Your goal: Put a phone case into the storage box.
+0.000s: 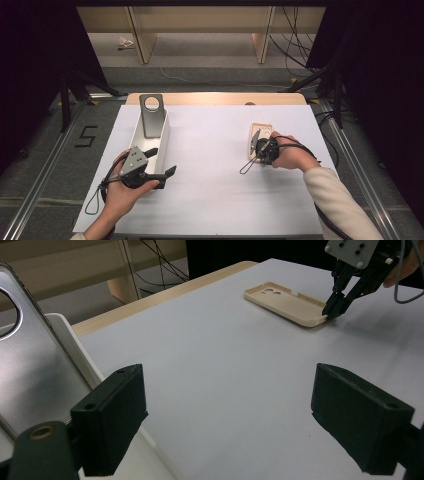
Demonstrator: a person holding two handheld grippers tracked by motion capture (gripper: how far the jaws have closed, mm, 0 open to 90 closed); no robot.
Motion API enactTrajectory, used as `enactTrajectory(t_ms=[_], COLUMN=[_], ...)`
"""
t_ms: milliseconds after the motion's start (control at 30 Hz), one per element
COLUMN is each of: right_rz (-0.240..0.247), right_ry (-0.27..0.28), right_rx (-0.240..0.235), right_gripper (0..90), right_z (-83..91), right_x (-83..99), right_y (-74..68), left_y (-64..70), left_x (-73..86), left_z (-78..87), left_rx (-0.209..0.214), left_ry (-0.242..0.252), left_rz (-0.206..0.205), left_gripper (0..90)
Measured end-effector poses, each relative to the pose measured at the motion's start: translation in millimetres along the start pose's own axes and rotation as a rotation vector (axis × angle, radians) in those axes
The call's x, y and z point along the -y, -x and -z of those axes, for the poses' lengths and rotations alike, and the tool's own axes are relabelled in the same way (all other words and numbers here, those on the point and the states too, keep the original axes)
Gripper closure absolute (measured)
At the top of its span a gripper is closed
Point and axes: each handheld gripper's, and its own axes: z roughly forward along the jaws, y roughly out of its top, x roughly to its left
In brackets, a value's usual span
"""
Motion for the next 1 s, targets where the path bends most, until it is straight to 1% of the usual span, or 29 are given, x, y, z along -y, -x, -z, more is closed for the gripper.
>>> enactTrajectory(t_ms=[33, 133, 200, 400, 633, 733, 833, 867, 900, 1000], right_rz=[-0.005, 0.007, 0.005, 0.011, 0.015, 0.004, 0.013, 0.002, 0.008, -0.001], right_ry=[0.000, 0.019, 0.028, 0.076, 0.121, 0.144, 0.193, 0.210, 0.227, 0.277], right_rx=[0.004, 0.017, 0.016, 0.029, 0.038, 0.040, 0.045, 0.045, 0.048, 0.046], right_gripper=[87.0, 87.3, 87.3, 87.4, 87.3, 87.4, 87.4, 87.4, 87.4, 87.5], right_z=[2.3, 6.9, 10.3, 17.2, 18.2, 17.9, 18.0, 18.2, 17.7, 18.2], right_x=[-0.6, -1.3, -2.0, -3.7, -2.7, -1.8, -0.3, 0.0, 0.3, 1.3], right_y=[-1.0, -1.9, -3.2, -7.8, -13.5, -16.6, -19.9, -21.7, -22.1, -25.7], left_y=[0.1, 0.3, 0.4, 0.7, 1.2, 1.4, 1.3, 1.5, 1.6, 1.6], left_x=[0.0, -0.4, -0.5, -0.6, -0.7, -0.6, -0.6, -0.7, -0.8, -1.2], left_z=[0.0, 0.2, 0.3, 0.2, -0.2, -0.4, -0.5, -0.5, -0.6, -0.6], left_rx=[0.000, 0.000, 0.000, 0.000, 0.000, 0.001, -0.001, -0.001, -0.001, 0.001], left_ry=[0.000, 0.002, 0.002, 0.002, 0.001, -0.001, -0.002, -0.001, -0.001, 0.000], left_rz=[0.000, -0.001, -0.001, -0.001, -0.002, -0.001, -0.002, -0.001, -0.002, -0.006], left_gripper=[14.0, 14.0, 14.1, 14.4, 14.5, 14.6, 14.6, 14.6, 14.6, 14.7])
